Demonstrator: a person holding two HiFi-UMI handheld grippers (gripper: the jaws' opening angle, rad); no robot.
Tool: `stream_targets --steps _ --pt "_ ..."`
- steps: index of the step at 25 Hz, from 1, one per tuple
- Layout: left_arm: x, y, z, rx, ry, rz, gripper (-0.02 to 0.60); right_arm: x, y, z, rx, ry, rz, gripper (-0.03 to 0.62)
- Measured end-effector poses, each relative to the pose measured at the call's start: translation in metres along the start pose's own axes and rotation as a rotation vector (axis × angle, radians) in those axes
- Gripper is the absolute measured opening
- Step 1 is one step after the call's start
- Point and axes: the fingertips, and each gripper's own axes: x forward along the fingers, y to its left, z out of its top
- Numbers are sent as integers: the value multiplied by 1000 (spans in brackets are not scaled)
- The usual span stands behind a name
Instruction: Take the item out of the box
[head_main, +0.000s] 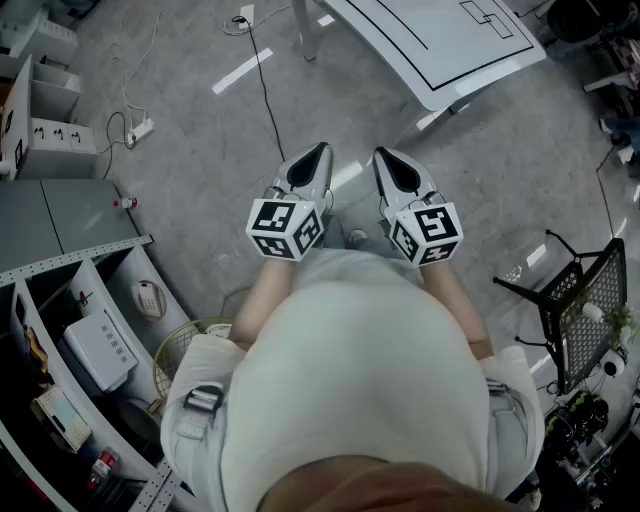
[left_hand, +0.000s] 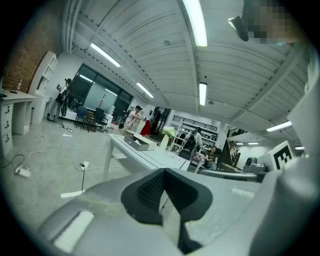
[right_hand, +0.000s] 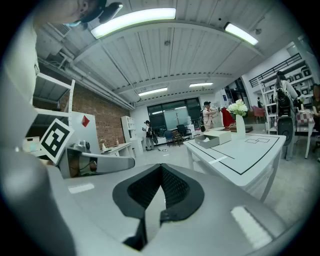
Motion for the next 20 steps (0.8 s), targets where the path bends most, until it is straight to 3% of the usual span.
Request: stream_targets --steps 6,11,20 --pt "-35 -28 -16 3 34 -16 0 -40 24 -7 -5 5 -23 -3" --pt "-42 -35 -16 -1 15 -10 0 -53 22 -5 -20 -1 -47 -3" --pt "-49 -34 -14 -4 -24 38 0 -51 32 -4 -70 3 24 -3"
